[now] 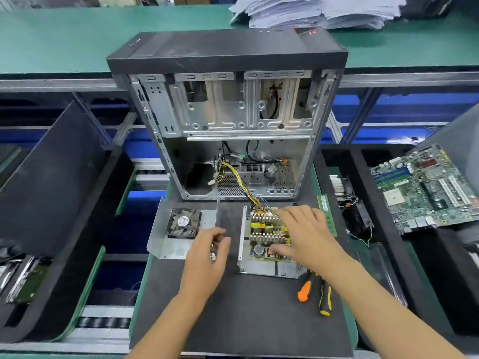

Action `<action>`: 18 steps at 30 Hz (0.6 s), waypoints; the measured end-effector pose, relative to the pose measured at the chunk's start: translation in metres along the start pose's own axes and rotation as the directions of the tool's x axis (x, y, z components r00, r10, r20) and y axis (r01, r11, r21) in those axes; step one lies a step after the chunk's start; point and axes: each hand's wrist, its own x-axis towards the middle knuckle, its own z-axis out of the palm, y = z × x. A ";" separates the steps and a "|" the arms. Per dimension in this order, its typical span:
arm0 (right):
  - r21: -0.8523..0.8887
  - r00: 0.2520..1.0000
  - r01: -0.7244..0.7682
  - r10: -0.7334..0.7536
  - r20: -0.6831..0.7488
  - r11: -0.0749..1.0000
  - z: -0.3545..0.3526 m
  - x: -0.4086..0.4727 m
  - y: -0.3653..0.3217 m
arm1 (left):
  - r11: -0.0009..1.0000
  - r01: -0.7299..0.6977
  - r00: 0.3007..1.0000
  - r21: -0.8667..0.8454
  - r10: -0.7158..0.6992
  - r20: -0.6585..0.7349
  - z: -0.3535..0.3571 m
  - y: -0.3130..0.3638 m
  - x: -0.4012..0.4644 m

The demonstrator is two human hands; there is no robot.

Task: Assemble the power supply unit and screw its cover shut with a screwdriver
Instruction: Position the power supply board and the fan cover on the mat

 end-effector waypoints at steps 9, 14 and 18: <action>-0.204 0.931 0.132 -0.051 0.361 0.970 0.023 0.058 -0.010 | 0.941 0.336 0.906 0.048 -0.337 0.255 0.033 0.016 -0.006; 0.020 0.925 0.052 -0.056 0.376 0.998 0.008 0.055 0.010 | 0.922 0.388 0.893 -0.010 -0.373 0.252 0.032 0.015 -0.004; 0.247 0.897 -0.119 -0.002 0.443 0.962 -0.020 0.053 0.025 | 0.903 0.428 0.876 -0.027 -0.407 0.259 0.032 0.014 -0.005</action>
